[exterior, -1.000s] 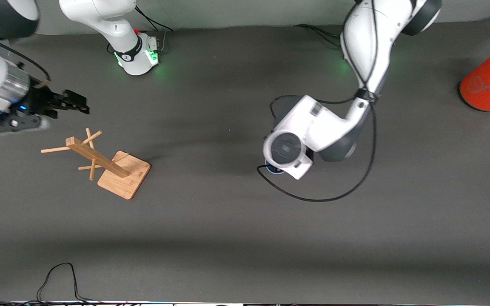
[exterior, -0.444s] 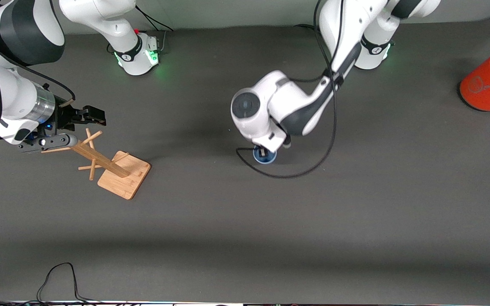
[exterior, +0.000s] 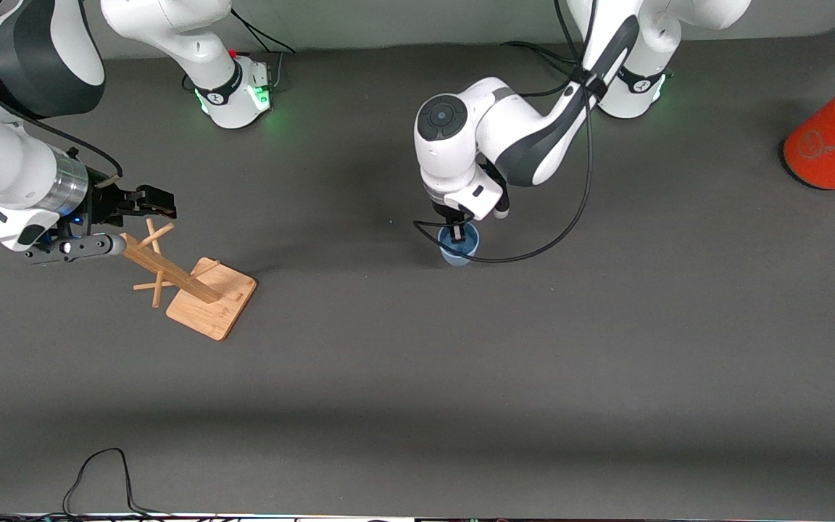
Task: Rotate and upright cup with both arms
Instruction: 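Rotate the cup upright with the left gripper, opening facing up, then lower the upright cup onto the table with the left gripper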
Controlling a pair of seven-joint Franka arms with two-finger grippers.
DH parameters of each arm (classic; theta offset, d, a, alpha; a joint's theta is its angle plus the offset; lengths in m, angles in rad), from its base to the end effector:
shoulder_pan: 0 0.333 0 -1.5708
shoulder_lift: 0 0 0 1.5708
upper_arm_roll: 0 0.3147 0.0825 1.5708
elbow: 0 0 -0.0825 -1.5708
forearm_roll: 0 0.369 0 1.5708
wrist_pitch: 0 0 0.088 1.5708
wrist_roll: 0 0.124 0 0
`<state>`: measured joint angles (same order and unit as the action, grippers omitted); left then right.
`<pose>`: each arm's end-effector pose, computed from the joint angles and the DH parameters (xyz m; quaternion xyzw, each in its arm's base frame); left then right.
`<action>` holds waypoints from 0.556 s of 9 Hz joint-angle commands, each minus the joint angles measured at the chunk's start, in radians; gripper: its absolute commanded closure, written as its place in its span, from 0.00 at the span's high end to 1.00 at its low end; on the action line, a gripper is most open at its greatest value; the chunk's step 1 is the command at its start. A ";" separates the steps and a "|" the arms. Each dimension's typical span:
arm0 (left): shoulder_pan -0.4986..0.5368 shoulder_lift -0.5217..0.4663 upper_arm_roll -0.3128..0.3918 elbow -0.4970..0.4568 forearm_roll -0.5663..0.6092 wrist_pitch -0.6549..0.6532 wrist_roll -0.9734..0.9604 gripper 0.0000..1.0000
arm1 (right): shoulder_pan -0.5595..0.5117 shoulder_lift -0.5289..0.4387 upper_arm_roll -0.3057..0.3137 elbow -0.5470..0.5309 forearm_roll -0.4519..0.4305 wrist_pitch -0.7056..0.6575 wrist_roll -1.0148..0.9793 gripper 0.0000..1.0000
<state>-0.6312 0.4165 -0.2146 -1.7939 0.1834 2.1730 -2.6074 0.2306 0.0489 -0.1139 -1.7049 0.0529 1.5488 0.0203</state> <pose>0.4332 -0.4603 0.3115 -0.6699 -0.7416 -0.0331 0.0073 0.5320 0.0702 0.5182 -0.9934 -0.0456 0.1035 0.0166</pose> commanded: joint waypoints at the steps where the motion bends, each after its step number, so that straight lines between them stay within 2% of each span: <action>1: -0.044 -0.013 0.008 -0.082 0.024 0.103 -0.023 0.00 | 0.003 0.011 -0.003 0.030 0.007 -0.026 -0.005 1.00; 3: -0.064 0.013 0.008 -0.099 0.031 0.142 -0.020 0.00 | 0.006 0.008 0.000 0.027 0.001 -0.029 0.000 1.00; 5: -0.079 0.033 0.009 -0.105 0.094 0.189 -0.058 0.00 | 0.009 0.005 0.005 0.031 0.007 -0.033 0.006 1.00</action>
<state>-0.6889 0.4501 -0.2181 -1.8888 0.2411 2.3277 -2.6176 0.2319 0.0497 -0.1108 -1.6979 0.0529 1.5346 0.0203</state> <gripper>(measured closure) 0.912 0.000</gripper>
